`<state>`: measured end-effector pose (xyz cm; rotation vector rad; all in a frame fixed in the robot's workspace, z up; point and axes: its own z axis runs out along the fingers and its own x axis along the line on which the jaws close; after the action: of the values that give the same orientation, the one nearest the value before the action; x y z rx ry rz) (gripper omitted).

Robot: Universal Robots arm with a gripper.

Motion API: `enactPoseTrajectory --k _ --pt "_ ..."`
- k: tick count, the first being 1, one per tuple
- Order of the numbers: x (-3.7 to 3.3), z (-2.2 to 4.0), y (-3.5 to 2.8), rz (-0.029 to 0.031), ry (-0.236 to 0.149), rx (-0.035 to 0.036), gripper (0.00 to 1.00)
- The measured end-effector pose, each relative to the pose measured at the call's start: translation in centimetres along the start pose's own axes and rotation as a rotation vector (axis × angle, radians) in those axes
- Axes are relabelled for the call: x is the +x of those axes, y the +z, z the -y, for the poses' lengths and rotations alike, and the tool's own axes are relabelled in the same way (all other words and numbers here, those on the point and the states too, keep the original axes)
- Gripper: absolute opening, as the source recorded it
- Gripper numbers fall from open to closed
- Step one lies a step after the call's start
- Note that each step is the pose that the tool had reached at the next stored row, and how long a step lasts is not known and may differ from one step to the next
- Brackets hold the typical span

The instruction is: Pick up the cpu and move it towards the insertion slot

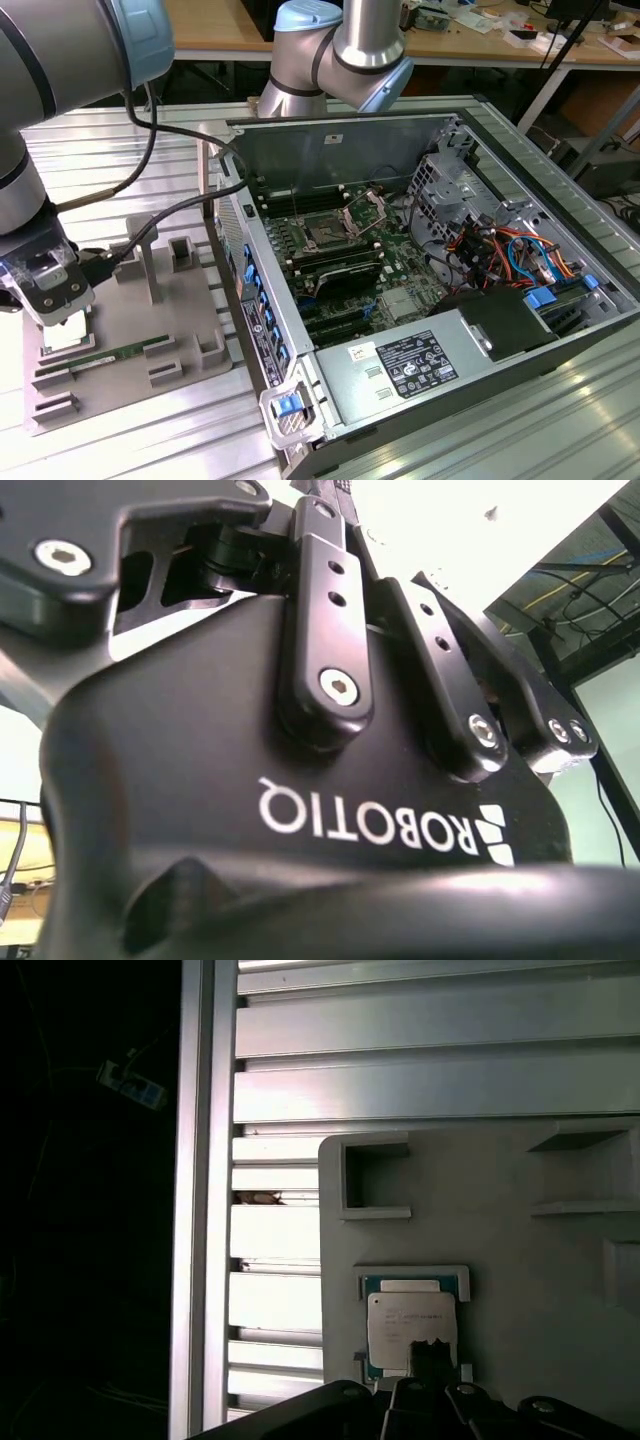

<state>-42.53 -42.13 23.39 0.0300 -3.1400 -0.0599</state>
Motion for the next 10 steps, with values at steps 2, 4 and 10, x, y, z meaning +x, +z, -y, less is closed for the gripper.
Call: enactPoseTrajectory --k 2,4,10 --pt "0.0 0.05 0.1 0.0001 0.0 -0.0001 0.11" --pt "0.01 0.17 0.31 0.0001 0.0 -0.0001 0.11" --pt "0.01 0.26 0.68 -0.0002 -0.005 0.0 0.11"
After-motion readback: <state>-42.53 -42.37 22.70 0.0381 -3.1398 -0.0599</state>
